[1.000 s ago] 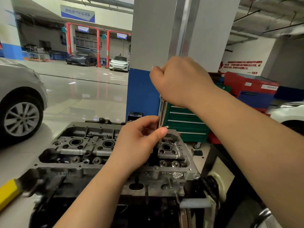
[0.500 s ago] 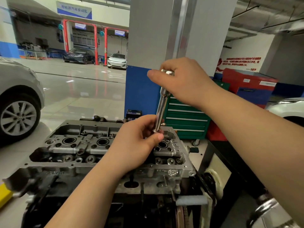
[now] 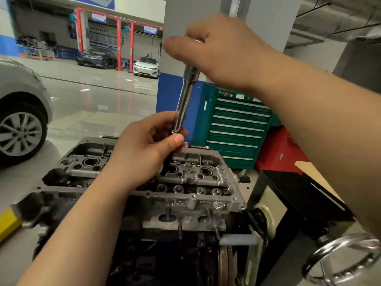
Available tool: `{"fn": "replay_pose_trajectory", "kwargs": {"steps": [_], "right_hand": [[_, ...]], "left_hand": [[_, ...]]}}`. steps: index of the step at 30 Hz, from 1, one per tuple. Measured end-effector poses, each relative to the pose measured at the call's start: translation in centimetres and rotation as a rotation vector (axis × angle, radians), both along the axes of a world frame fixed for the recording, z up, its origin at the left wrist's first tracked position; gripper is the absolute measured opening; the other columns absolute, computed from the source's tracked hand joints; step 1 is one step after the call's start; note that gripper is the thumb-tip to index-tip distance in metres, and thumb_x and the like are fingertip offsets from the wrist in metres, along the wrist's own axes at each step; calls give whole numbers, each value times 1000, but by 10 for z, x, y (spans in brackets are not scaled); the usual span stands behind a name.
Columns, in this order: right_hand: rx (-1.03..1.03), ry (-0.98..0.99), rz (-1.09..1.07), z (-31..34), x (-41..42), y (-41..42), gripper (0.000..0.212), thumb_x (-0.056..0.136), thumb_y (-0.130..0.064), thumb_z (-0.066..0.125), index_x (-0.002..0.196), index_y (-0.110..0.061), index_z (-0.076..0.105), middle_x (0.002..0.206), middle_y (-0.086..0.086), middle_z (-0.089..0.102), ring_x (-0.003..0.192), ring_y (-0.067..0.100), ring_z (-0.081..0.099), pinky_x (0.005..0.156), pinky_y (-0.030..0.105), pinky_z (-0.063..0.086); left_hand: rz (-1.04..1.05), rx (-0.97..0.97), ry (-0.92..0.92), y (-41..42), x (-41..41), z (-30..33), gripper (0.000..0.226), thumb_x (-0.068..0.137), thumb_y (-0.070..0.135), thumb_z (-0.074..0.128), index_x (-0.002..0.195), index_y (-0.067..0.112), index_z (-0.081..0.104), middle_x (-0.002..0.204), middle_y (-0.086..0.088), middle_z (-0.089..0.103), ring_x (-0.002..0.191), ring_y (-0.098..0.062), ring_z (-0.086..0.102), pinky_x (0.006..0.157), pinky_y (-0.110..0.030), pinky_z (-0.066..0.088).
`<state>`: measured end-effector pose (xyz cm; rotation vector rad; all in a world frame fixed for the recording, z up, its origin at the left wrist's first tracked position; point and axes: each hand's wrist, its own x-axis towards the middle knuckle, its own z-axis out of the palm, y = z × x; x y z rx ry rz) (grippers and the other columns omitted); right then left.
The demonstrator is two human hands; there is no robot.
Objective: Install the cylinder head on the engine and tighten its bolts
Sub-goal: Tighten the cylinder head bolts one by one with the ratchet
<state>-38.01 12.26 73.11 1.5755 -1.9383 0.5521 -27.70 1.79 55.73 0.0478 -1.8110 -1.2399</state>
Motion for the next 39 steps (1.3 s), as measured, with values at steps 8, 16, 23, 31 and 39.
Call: {"fn": "replay_pose_trajectory", "kwargs": {"steps": [8,16,23,31,39], "right_hand": [[36,-44,45,-12,6,-23,65,102,-61,44,91,2,59,76,8,46,63,17,37,57,37,25],[166,-378,170,2,8,-20,50,105,-42,39,106,-2,69,109,24,72,79,30,61,77,46,49],[544,-465,303,31,-11,-7,53,95,-29,51,125,12,60,120,41,53,87,30,50,80,51,40],[249,-516,368,31,-15,-1,37,89,-21,57,110,3,74,87,13,70,80,29,61,64,35,48],[-8,-815,587,31,-49,23,31,102,-27,45,116,-13,70,93,-2,67,79,14,57,64,24,43]], "left_hand": [[-48,73,-72,-25,27,-6,35,96,-7,66,128,7,68,101,-7,79,90,-23,78,78,-22,60],[-27,101,-75,-25,30,-7,36,97,-9,65,130,4,67,102,-8,79,92,-22,78,78,-22,60],[-7,78,-88,-25,32,-8,37,97,-8,65,131,5,68,105,-6,79,98,-20,78,86,-28,62],[119,-36,-65,-20,33,-1,38,101,3,65,136,19,68,105,9,78,93,-11,77,90,-30,62],[364,-269,-162,-23,37,5,37,99,15,68,119,45,64,97,20,72,87,-6,67,85,-35,59]]}}
